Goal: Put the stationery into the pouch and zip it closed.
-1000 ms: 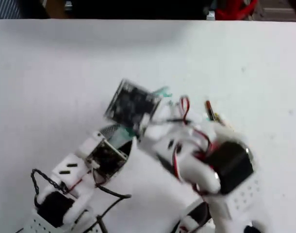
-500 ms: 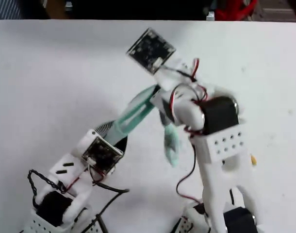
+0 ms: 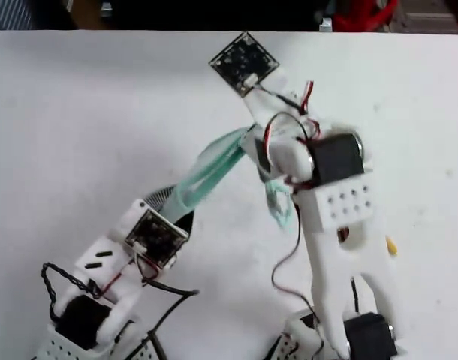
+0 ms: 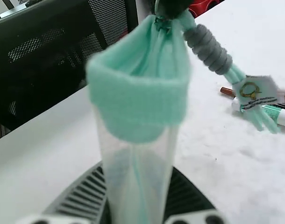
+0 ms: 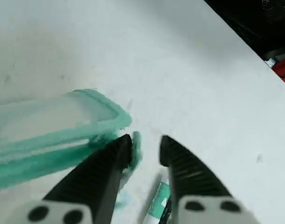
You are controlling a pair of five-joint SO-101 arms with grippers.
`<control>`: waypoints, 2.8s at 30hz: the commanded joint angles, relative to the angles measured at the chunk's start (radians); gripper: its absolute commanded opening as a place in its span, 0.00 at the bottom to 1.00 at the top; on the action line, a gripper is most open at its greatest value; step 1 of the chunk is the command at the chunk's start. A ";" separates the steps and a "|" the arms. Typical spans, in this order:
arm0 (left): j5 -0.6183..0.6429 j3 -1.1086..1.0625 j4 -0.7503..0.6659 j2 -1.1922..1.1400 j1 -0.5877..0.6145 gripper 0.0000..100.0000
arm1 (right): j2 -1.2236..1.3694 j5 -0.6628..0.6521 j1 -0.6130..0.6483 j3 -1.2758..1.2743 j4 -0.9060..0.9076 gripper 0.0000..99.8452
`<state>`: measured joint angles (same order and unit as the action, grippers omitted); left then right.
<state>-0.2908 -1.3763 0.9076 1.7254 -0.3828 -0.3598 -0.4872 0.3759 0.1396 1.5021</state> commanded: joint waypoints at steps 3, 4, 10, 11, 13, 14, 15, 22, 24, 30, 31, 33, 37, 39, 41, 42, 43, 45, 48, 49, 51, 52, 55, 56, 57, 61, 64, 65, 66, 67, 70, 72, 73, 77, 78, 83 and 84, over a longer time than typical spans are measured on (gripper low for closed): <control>0.015 0.002 -0.021 -0.005 0.039 0.02 | -0.303 0.060 0.099 0.161 0.131 0.44; 0.015 0.002 -0.023 -0.005 0.059 0.02 | -0.343 0.055 0.093 0.169 0.145 0.43; 0.172 0.002 -0.077 -0.005 0.211 0.02 | -0.429 -0.074 -0.165 -0.002 0.166 0.30; 0.190 0.002 -0.080 -0.005 0.231 0.02 | -0.420 -0.081 -0.214 -0.058 0.156 0.28; 0.199 0.002 -0.080 -0.005 0.248 0.02 | -0.397 -0.104 -0.305 -0.175 0.122 0.25; 0.203 0.002 -0.080 -0.005 0.252 0.02 | -0.386 -0.123 -0.346 -0.229 0.102 0.24; 0.203 0.002 -0.080 -0.005 0.254 0.02 | -0.380 -0.146 -0.387 -0.284 0.077 0.23; 0.279 0.025 -0.118 -0.007 0.205 0.02 | -0.375 -0.288 -0.542 -0.562 -0.071 0.23; 0.284 0.043 -0.137 -0.012 0.154 0.02 | -0.375 -0.296 -0.550 -0.609 -0.091 0.23; 0.287 0.052 -0.164 -0.013 0.030 0.03 | -0.375 -0.288 -0.539 -0.669 -0.101 0.23; 0.288 0.052 -0.166 -0.013 0.027 0.03 | -0.372 -0.288 -0.529 -0.669 -0.101 0.23; 0.288 0.049 -0.167 -0.013 0.030 0.03 | -0.367 -0.287 -0.506 -0.674 -0.101 0.23; 0.282 -0.034 -0.235 -0.008 0.031 0.03 | -0.375 -0.212 -0.435 -0.729 -0.145 0.23; 0.281 -0.084 -0.275 -0.007 0.031 0.03 | -0.375 -0.176 -0.389 -0.755 -0.182 0.23; 0.281 -0.106 -0.293 -0.007 0.031 0.03 | -0.375 -0.137 -0.337 -0.758 -0.211 0.23; 0.281 -0.107 -0.293 -0.007 0.031 0.03 | -0.375 -0.114 -0.309 -0.750 -0.222 0.23; 0.281 -0.107 -0.293 -0.007 0.031 0.03 | -0.374 -0.089 -0.282 -0.736 -0.234 0.23; 0.281 -0.107 -0.292 -0.007 0.031 0.03 | -0.366 -0.032 -0.239 -0.694 -0.263 0.23; 0.281 -0.109 -0.278 -0.007 0.031 0.03 | -0.364 0.054 -0.219 -0.634 -0.361 0.23; 0.281 -0.106 -0.261 -0.005 0.031 0.03 | -0.361 0.077 -0.219 -0.618 -0.407 0.23; 0.281 -0.106 -0.249 -0.005 0.031 0.03 | -0.328 0.112 -0.216 -0.591 -0.492 0.23; 0.281 -0.106 -0.249 -0.005 0.031 0.03 | -0.294 0.127 -0.213 -0.574 -0.527 0.23; 0.281 -0.106 -0.249 -0.005 0.033 0.03 | -0.151 0.144 -0.177 -0.503 -0.573 0.23; 0.281 -0.106 -0.249 -0.005 0.033 0.04 | -0.097 0.146 -0.165 -0.473 -0.572 0.23; 0.281 -0.106 -0.242 -0.005 0.038 0.06 | -0.051 0.149 -0.153 -0.440 -0.572 0.23; 0.290 -0.061 -0.127 -0.005 0.058 0.20 | 0.065 0.150 -0.119 -0.313 -0.529 0.23; 0.290 0.018 -0.012 -0.005 0.050 0.22 | 0.081 0.150 -0.064 -0.252 -0.478 0.23; 0.290 0.034 0.002 -0.005 0.050 0.22 | 0.079 0.150 -0.044 -0.241 -0.466 0.23; 0.288 0.034 0.003 -0.005 0.050 0.22 | 0.079 0.150 -0.028 -0.233 -0.455 0.23; 0.288 0.032 0.002 -0.007 0.050 0.22 | 0.076 0.150 -0.016 -0.229 -0.447 0.23; 0.285 0.021 -0.002 -0.007 0.051 0.22 | 0.071 0.149 -0.002 -0.227 -0.443 0.23; 0.287 0.018 -0.002 -0.007 0.058 0.22 | 0.071 0.143 -0.015 -0.222 -0.432 0.23; 0.287 0.018 -0.002 -0.007 0.058 0.22 | 0.070 0.141 -0.033 -0.222 -0.430 0.23; 0.284 0.017 -0.002 -0.007 0.058 0.22 | 0.056 0.141 -0.140 -0.226 -0.406 0.23; 0.284 0.017 -0.002 -0.007 0.058 0.22 | 0.050 0.141 -0.171 -0.226 -0.395 0.23; 0.281 -0.021 -0.040 -0.007 0.058 0.21 | 0.025 0.140 -0.282 -0.227 -0.314 0.23; 0.281 -0.038 -0.063 -0.005 0.058 0.20 | 0.022 0.140 -0.297 -0.227 -0.292 0.23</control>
<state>-0.0130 -1.3993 0.9014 1.7238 -0.3291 -0.2785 -0.3460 0.1442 -0.1320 1.1477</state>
